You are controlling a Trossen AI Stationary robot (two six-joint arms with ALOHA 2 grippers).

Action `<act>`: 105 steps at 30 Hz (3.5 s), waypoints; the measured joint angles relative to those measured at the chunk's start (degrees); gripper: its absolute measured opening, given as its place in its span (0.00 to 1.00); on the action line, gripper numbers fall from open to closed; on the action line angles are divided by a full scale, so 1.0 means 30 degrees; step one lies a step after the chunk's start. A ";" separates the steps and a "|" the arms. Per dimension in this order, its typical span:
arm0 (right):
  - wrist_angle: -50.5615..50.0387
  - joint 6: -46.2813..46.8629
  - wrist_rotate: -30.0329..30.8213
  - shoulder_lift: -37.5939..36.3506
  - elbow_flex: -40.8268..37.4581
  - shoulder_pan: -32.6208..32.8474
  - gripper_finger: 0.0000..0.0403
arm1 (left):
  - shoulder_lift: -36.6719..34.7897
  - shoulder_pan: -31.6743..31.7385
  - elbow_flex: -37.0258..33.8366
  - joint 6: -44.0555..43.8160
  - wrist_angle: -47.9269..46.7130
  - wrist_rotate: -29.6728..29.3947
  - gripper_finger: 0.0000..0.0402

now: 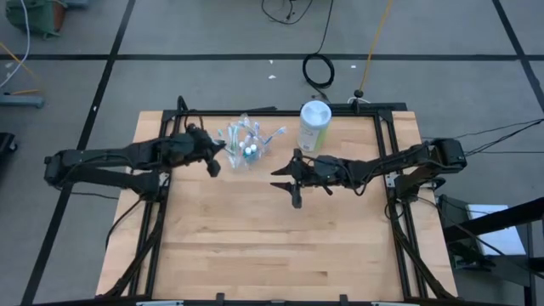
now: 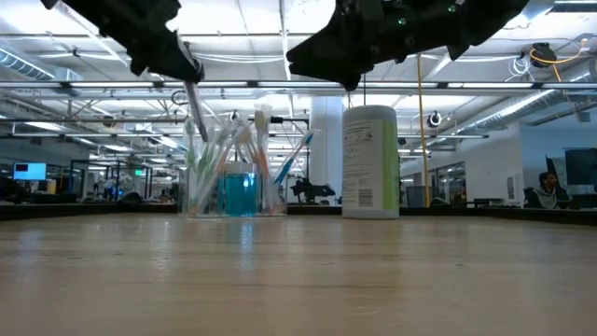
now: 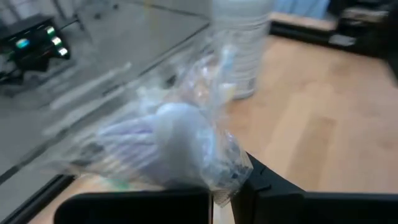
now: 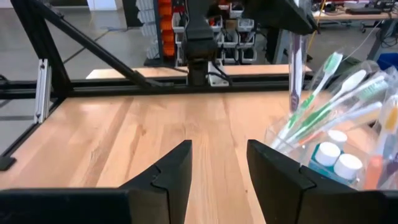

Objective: Pick & Place toothbrushing station
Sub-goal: Put the purple toothbrush into the transparent organizer, then return to Home Position

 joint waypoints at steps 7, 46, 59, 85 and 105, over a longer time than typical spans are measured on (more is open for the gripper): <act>0.0012 0.0015 0.0000 0.0022 -0.0413 -0.0066 0.36 | 0.1418 0.2879 0.0063 -0.0005 -0.0695 0.1598 0.03; -0.0075 -0.0058 -0.0007 0.0015 -0.0409 -0.0073 0.36 | 0.6861 0.3173 0.1036 -0.2521 -0.1974 0.2596 0.44; -0.3037 -0.0073 -0.0022 -0.1559 -0.0368 -0.0073 0.33 | 0.4349 0.2169 0.4734 -0.3156 -0.9605 0.2500 0.45; -1.0566 -0.2295 -0.4746 -1.5277 -0.4152 -0.2187 0.00 | -0.6266 -0.0233 0.0890 0.3506 -0.2045 0.5506 0.01; -0.2902 0.1232 -0.7453 -2.3082 -1.4688 -0.5860 0.00 | -1.2445 -0.0248 -0.8550 0.4825 0.6824 0.5538 0.04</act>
